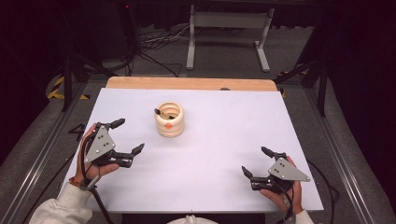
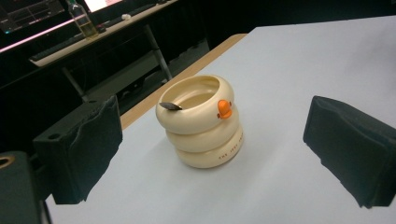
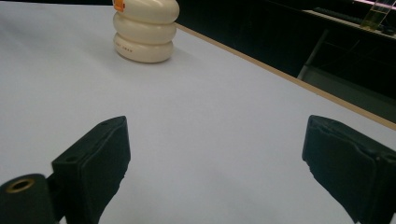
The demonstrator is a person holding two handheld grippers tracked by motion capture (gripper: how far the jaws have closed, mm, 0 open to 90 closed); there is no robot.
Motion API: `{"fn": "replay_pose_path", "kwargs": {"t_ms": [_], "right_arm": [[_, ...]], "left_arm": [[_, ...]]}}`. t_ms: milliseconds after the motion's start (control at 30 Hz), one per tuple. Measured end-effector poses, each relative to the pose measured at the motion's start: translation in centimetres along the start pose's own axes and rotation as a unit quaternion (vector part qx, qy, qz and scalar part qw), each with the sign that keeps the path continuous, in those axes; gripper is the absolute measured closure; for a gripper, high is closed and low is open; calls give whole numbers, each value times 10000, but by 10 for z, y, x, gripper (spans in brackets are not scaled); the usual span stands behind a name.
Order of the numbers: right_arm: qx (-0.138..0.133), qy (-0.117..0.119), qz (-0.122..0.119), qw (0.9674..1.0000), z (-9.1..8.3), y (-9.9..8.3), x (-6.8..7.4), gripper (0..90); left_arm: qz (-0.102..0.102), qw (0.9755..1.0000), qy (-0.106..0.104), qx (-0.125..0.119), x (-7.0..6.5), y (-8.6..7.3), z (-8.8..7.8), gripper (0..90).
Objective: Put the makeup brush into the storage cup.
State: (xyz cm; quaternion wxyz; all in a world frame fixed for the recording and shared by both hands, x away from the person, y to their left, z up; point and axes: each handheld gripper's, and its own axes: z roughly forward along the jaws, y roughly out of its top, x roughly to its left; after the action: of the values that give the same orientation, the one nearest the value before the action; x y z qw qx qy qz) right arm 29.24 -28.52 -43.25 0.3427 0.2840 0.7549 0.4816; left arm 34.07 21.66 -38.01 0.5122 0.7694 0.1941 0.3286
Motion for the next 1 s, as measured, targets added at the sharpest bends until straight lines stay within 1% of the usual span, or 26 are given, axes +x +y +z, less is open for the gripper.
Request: {"fn": "replay_pose_path", "kwargs": {"t_ms": [33, 200, 233, 267, 333, 567, 600, 667, 700, 733, 767, 867, 933, 1000], "right_arm": [[-3, -12, -8, 10000, 0, 0, 0, 83], [-5, -14, -12, 10000, 0, 0, 0, 83], [-5, -14, -12, 10000, 0, 0, 0, 83], [-5, -11, -13, 10000, 0, 0, 0, 83], [-4, -7, -17, 10000, 0, 0, 0, 83], [7, -3, -21, 10000, 0, 0, 0, 84], [12, -4, -32, 10000, 0, 0, 0, 84], [13, -3, -45, 10000, 0, 0, 0, 84], [10, -4, -47, 10000, 0, 0, 0, 84], [6, -3, -47, 10000, 0, 0, 0, 84], [6, -3, -47, 10000, 0, 0, 0, 84], [9, 4, -58, 10000, 0, 0, 0, 84], [8, -8, -77, 10000, 0, 0, 0, 84], [9, 0, -75, 10000, 0, 0, 0, 84]], "left_arm": [[31, 10000, 0, 13, -1, -1, -1, 55], [-17, 10000, -63, 27, -5, -6, -3, 55], [9, 10000, -68, 39, -6, -7, -4, 55], [16, 9999, -116, 51, -8, -9, -4, 55], [18, 9999, -146, 88, -10, -13, -4, 55], [-50, 9995, -257, 182, -15, -25, -5, 56], [-100, 9994, -275, 193, -18, -27, -5, 56], [-110, 9993, -297, 184, -20, -30, -6, 56], [-131, 9992, -333, 182, -21, -31, -6, 56], [-197, 9989, -375, 179, -23, -33, -7, 56], [-197, 9989, -375, 179, -23, -33, -7, 56], [-367, 9980, -488, 186, -26, -40, -7, 56], [-400, 9978, -492, 211, -27, -42, -7, 56], [-557, 9963, -639, 135, -26, -45, -7, 56]]}}
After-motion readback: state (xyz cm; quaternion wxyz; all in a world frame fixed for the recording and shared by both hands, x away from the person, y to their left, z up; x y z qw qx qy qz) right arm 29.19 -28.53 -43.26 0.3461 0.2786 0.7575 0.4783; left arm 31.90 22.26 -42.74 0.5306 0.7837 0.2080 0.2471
